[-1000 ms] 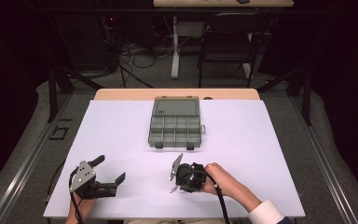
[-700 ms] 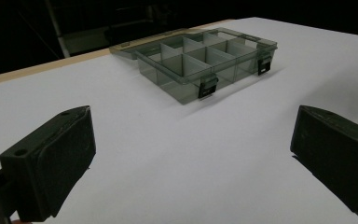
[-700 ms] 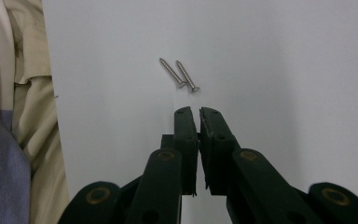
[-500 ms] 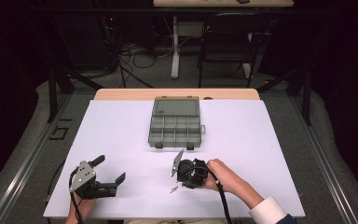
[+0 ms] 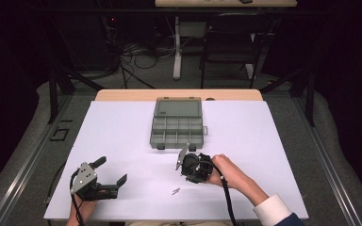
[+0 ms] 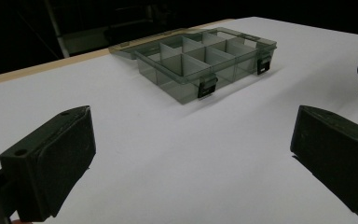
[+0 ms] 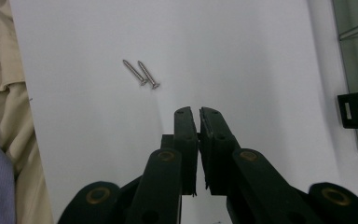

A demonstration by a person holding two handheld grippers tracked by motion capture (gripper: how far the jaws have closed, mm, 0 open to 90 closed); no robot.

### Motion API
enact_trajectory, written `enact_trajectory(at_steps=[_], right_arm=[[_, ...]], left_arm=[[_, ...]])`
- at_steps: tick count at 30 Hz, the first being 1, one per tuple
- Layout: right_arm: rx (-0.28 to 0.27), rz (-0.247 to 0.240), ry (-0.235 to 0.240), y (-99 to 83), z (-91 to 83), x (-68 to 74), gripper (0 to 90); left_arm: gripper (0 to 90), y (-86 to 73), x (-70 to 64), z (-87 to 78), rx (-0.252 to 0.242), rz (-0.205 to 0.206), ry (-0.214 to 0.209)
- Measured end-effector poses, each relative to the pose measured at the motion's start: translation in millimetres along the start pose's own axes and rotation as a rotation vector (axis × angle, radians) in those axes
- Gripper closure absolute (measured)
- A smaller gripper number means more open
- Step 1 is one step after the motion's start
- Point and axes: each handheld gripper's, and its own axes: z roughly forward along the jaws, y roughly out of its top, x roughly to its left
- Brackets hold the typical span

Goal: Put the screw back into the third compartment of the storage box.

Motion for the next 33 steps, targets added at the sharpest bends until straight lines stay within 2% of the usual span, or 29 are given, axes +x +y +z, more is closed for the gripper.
enact_trajectory(at_steps=[18, 21, 33], right_arm=[[-0.029, 0.070, -0.058, 3.5, -10.8, -19.5, 86.0], [-0.042, 0.071, -0.072, 5.7, -11.1, -23.2, 86.0], [-0.047, 0.107, -0.092, 12.1, -13.4, -37.1, 86.1]], left_arm=[[0.0, -0.1, 0.0, 0.3, 0.000, -0.001, -0.001], [0.0, 0.0, -0.1, 0.3, 0.000, -0.001, -0.001], [0.0, 0.0, 0.1, 0.5, 0.000, 0.001, -0.002]])
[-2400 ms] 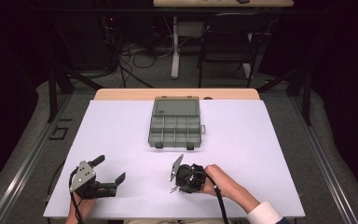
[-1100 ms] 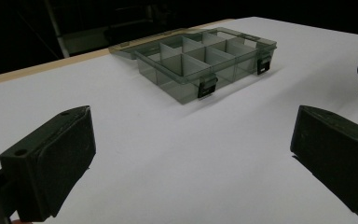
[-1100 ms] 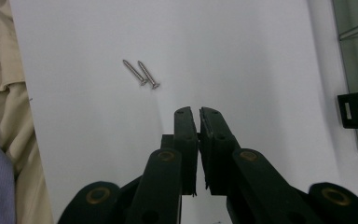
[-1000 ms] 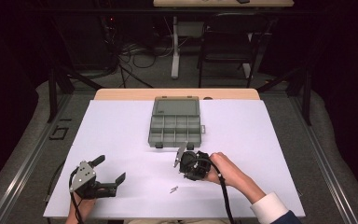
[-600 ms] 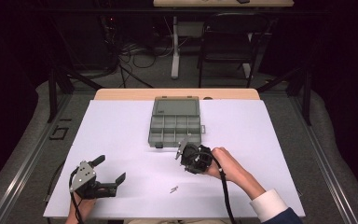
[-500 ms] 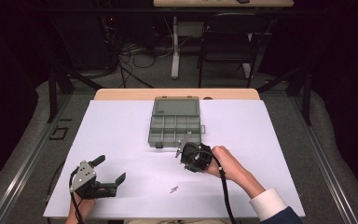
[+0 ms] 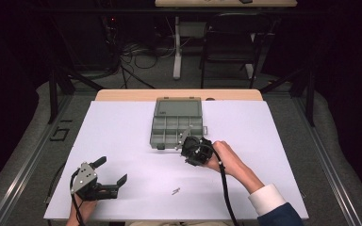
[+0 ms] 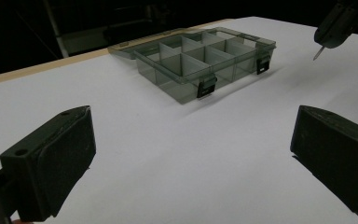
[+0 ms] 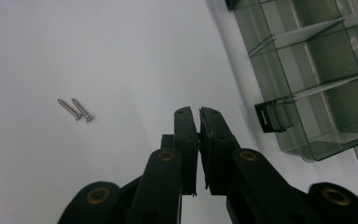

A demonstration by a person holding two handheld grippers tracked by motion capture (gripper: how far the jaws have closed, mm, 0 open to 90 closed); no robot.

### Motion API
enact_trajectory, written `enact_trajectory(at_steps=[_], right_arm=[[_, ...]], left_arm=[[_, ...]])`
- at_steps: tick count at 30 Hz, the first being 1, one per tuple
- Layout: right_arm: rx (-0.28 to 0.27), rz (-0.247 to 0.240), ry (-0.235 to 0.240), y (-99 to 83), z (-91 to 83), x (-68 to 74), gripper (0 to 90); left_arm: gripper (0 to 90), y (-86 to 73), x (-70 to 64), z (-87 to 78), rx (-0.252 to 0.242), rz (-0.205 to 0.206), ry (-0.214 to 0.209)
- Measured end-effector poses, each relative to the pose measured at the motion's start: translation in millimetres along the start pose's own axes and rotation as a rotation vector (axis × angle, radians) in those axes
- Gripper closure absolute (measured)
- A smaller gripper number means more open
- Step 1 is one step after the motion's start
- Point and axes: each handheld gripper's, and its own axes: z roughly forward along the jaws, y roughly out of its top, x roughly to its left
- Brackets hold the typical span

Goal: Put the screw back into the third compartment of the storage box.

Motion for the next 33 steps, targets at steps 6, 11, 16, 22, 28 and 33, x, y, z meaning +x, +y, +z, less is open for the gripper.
enact_trajectory(at_steps=[6, 11, 16, 22, 28, 33], right_arm=[[-0.012, 0.014, -0.019, 4.6, -3.6, -5.4, 86.2], [-0.026, 0.020, -0.032, 7.6, -4.6, -9.9, 86.2], [-0.038, 0.037, -0.047, 11.4, -6.3, -14.2, 86.2], [-0.052, 0.062, -0.067, 15.8, -7.7, -21.0, 86.2], [-0.062, 0.086, -0.085, 18.8, -7.6, -30.1, 86.2], [-0.070, 0.107, -0.097, 20.4, -7.5, -37.6, 86.2]], left_arm=[[0.0, 0.1, 0.1, -0.1, 0.001, 0.001, -0.002], [0.0, 0.0, 0.0, -0.1, 0.000, 0.001, -0.001], [0.0, 0.1, -0.1, 0.0, 0.001, 0.003, -0.003], [0.0, 0.1, -0.2, -0.1, 0.002, 0.005, -0.004], [0.0, -0.1, -0.5, 0.5, -0.001, 0.002, -0.002], [0.0, 0.1, -0.2, 0.0, 0.002, 0.004, -0.006]])
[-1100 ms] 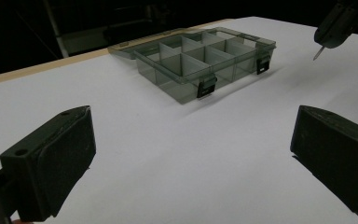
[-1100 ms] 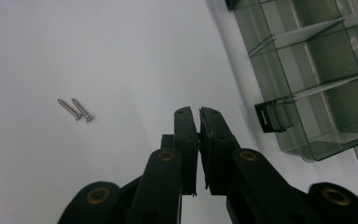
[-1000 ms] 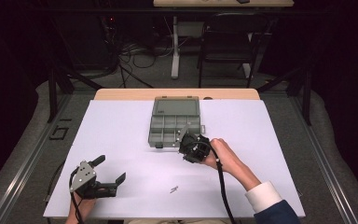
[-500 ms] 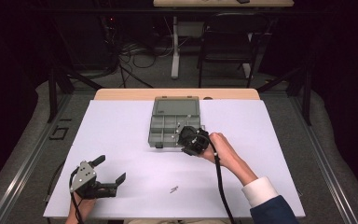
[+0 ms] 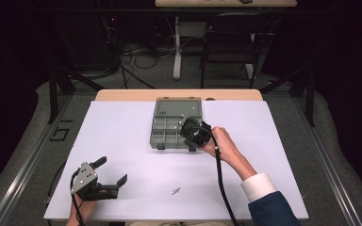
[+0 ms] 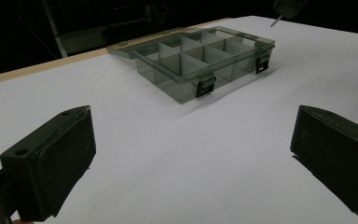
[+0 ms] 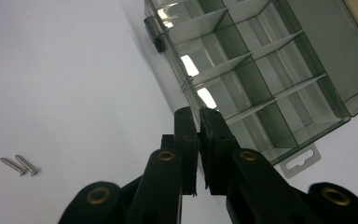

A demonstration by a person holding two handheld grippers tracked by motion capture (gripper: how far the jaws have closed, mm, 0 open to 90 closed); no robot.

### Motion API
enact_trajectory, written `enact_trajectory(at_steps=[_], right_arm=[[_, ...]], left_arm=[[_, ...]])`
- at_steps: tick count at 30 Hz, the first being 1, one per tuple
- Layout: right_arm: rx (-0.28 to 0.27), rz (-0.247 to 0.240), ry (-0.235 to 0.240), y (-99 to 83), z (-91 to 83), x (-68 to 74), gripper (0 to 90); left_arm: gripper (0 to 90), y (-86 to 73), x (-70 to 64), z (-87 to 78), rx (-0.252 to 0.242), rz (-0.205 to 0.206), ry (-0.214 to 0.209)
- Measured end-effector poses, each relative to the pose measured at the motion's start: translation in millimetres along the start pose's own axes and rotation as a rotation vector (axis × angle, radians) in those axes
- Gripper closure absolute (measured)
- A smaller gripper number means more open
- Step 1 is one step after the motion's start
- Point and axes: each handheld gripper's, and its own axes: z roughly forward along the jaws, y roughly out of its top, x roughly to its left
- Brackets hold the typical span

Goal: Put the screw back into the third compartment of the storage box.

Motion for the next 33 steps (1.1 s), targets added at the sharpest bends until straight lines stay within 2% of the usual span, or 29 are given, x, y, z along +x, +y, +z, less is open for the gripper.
enact_trajectory(at_steps=[9, 21, 33], right_arm=[[-0.010, 0.026, -0.026, 3.8, 0.3, -9.6, 86.2], [-0.029, 0.081, -0.062, 11.8, 9.3, -27.6, 86.2], [-0.035, 0.131, -0.090, 10.6, 23.4, -41.9, 86.2]], left_arm=[[0.0, -0.2, -0.3, 0.6, -0.002, -0.001, 0.001], [0.0, -0.3, -0.6, 0.7, 0.000, 0.002, -0.001], [0.0, -0.4, -0.8, 1.3, 0.001, 0.000, -0.001]])
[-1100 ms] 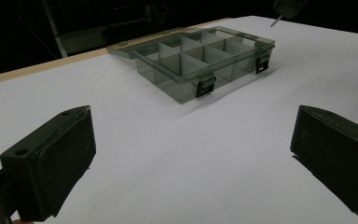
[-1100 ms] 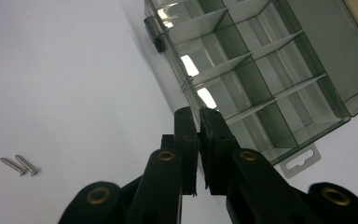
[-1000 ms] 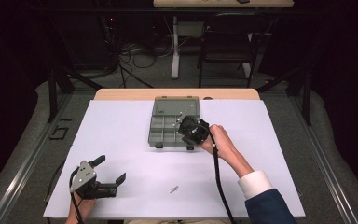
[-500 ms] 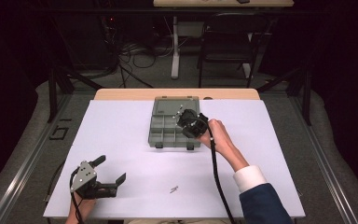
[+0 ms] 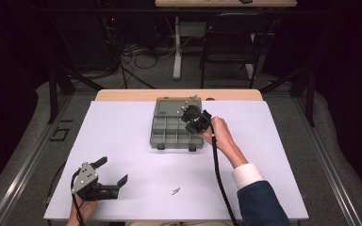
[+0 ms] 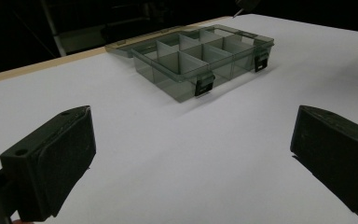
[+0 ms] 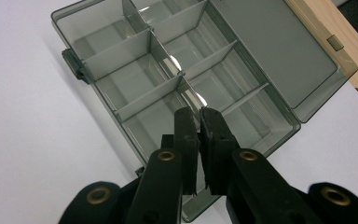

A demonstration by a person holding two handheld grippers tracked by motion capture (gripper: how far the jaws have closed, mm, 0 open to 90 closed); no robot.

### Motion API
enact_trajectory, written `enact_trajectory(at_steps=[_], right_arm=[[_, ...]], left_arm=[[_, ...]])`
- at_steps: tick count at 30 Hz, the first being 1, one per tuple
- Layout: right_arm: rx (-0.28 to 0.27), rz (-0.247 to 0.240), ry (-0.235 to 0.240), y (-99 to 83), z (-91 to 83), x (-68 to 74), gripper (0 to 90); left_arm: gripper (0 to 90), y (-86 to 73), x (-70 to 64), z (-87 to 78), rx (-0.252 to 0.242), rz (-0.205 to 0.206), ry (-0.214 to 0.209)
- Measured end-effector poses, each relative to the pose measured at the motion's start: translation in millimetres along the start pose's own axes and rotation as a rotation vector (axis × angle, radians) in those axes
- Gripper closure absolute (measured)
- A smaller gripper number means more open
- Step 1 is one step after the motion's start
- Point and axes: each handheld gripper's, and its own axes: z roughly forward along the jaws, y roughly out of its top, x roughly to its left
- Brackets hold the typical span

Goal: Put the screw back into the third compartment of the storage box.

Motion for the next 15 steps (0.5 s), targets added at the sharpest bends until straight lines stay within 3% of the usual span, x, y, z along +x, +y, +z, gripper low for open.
enact_trajectory(at_steps=[15], right_arm=[[0.021, 0.033, -0.027, 20.0, 13.9, -11.2, 86.2]], left_arm=[[0.0, -0.2, 0.7, 0.0, 0.004, 0.002, 0.000]])
